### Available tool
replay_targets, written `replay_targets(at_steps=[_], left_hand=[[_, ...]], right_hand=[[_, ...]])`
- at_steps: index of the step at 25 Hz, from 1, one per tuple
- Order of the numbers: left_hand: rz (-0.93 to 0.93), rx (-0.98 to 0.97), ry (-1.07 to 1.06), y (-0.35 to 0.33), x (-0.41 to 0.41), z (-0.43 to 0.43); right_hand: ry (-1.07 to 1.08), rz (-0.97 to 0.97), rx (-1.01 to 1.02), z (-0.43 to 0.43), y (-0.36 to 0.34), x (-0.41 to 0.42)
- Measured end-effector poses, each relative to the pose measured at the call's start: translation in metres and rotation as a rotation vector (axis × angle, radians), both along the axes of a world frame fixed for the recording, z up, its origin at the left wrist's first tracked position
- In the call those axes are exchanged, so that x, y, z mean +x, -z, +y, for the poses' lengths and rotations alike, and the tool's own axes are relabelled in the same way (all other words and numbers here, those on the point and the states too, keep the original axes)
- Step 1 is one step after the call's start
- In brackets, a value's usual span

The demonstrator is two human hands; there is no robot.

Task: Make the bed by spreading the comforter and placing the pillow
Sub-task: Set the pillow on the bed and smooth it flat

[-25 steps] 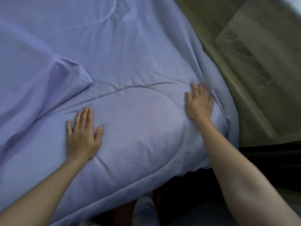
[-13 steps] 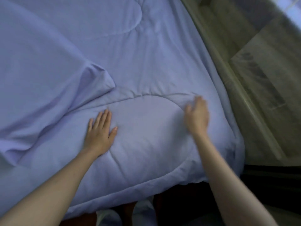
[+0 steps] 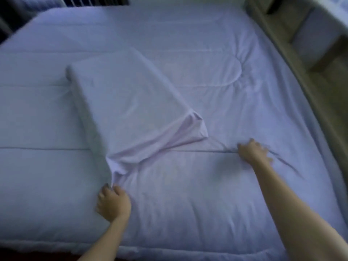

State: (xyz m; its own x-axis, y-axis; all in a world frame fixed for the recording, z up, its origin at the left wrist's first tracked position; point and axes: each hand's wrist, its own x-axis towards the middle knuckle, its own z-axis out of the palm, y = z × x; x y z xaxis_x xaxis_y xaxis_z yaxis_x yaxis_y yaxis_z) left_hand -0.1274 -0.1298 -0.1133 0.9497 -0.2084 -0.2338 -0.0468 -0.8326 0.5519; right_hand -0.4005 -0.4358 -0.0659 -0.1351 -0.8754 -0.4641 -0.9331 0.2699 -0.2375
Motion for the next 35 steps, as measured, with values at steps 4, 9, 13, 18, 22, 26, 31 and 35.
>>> replay_targets(at_steps=[4,9,13,18,22,26,31,35], left_hand=[[-0.065,-0.476,-0.219,-0.043,0.093,-0.058],[0.247,-0.355,0.032,-0.049,0.154,-0.1],[0.5,-0.384,-0.102,-0.043,0.161,-0.095],[0.58,-0.371,-0.023,-0.06,0.174,-0.066],[0.554,-0.333,0.021,-0.089,0.181,0.006],[0.499,-0.024,0.125,-0.101,0.162,0.086],[0.545,-0.159,0.156,-0.092,0.156,0.139],[-0.057,-0.091,0.302,-0.082,0.145,0.115]], right_hand=[[-0.387,-0.409,-0.164,-0.026,-0.022,0.148],[-0.349,-0.311,-0.119,-0.031,-0.011,0.238],[-0.311,-0.256,-0.163,-0.028,-0.016,0.229],[-0.362,-0.433,0.149,-0.012,-0.065,0.224],[-0.517,-0.443,0.532,0.048,-0.071,0.199],[-0.631,-0.331,0.974,0.136,-0.048,0.176],[-0.663,-0.067,0.781,0.143,-0.061,0.134],[-0.702,-0.149,-0.315,0.169,-0.062,0.177]])
